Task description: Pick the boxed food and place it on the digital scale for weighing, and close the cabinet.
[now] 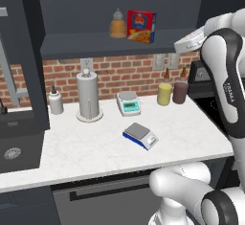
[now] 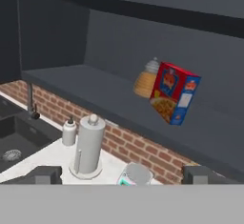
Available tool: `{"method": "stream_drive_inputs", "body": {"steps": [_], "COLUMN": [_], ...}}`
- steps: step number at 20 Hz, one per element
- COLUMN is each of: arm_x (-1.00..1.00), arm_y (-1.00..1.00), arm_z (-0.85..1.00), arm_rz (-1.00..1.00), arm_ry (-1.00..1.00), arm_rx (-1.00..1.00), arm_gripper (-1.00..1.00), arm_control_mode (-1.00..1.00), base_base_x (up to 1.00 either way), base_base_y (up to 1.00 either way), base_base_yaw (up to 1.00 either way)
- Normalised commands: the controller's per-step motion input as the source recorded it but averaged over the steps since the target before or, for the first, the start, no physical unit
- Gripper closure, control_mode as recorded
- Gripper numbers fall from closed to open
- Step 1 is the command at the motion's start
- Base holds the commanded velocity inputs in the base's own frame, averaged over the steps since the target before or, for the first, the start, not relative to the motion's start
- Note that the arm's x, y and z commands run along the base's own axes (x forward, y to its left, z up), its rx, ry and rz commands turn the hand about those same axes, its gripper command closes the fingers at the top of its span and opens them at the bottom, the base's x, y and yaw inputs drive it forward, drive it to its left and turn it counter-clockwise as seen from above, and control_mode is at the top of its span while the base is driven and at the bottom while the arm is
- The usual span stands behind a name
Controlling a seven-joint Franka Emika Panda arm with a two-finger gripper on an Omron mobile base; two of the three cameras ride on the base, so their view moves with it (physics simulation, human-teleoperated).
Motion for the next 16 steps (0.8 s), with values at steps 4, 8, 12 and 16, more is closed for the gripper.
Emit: {"method": "stream_drive_inputs", "body": {"steps": [4,8,12,16], "arm_x": [0.25,0.23,0.24,0.39], "arm_y": [-0.09,-0.12,-0.16,-0.20], "arm_z": [0.05,0.09,0.10,0.04], "arm_rz": [0.00,0.01,0.08,0.08], "arm_ry": [-0.20,-0.15,-0.01,0.00], "arm_rx": [0.13,0.11,0.08,0.06], "arm_gripper": [-1.00,-1.00,-1.00,-1.00], "arm_control_mode": [-1.00,-1.00,-1.00,-1.00], "base_base_x": [0.00,0.00,0.00,0.00], "base_base_y": [0.00,0.00,0.00,0.00], "base_base_yaw": [0.00,0.00,0.00,0.00]}}
